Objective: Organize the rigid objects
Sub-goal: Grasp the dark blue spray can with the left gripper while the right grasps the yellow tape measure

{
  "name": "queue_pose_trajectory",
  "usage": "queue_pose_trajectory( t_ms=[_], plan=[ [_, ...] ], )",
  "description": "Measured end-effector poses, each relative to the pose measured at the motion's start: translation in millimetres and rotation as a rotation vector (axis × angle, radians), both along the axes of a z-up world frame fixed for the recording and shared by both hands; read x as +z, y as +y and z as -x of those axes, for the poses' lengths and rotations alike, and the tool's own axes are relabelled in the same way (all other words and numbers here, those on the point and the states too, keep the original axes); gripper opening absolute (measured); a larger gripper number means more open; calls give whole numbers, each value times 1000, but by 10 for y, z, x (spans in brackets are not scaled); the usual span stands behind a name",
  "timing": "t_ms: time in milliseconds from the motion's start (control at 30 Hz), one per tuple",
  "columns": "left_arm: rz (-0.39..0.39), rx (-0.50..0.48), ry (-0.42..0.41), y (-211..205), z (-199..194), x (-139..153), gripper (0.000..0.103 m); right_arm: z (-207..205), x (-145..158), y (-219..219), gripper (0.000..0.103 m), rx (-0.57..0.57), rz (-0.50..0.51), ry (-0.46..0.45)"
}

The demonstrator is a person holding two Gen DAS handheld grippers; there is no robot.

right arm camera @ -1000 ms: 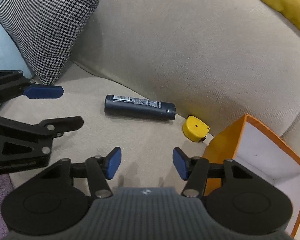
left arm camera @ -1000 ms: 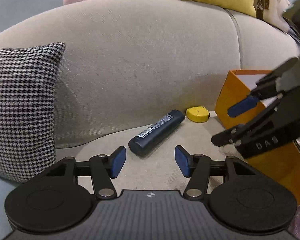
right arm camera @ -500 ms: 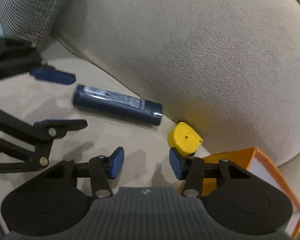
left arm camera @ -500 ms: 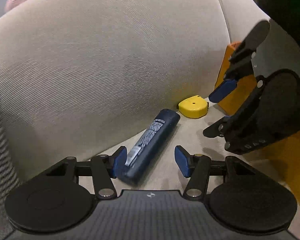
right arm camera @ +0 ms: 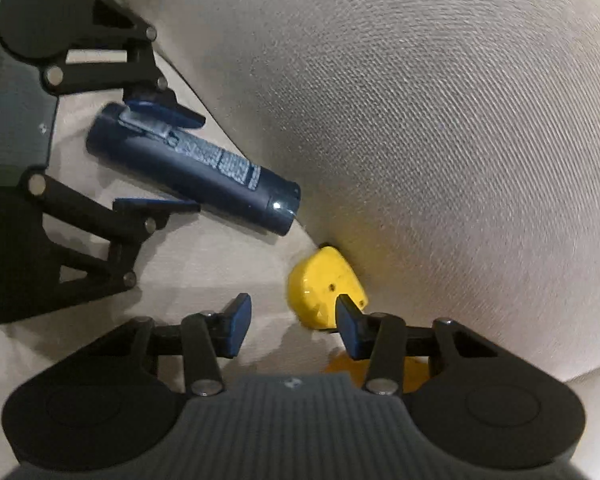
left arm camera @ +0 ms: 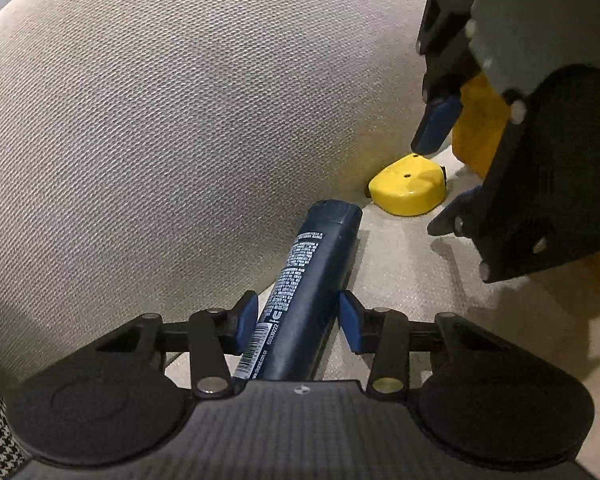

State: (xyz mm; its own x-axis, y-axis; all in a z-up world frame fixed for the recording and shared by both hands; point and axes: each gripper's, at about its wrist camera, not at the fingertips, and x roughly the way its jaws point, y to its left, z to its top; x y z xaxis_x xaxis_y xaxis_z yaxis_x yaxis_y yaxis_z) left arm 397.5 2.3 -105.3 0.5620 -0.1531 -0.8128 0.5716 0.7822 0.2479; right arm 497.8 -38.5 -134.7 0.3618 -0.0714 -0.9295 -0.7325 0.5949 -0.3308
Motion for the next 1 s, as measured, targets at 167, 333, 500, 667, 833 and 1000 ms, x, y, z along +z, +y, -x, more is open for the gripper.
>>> queue_pose_trajectory(
  t_ms=[167, 333, 500, 667, 833, 1000],
  plan=[
    [-9, 73, 31, 140, 23, 18, 45, -70, -99, 98, 49, 9, 70, 32],
    [-34, 129, 60, 291, 33, 59, 44, -73, -233, 238, 50, 65, 173, 29],
    [-43, 168, 96, 310, -31, 94, 44, -131, -323, 316, 51, 67, 216, 30],
    [-45, 207, 103, 240, -61, 63, 44, -205, -402, 350, 49, 39, 254, -6],
    [0, 278, 137, 306, -48, 131, 42, -141, -499, 399, 34, 30, 249, -11],
    [41, 328, 173, 421, 100, 229, 40, 37, -410, 344, 26, 26, 191, -51]
  ],
)
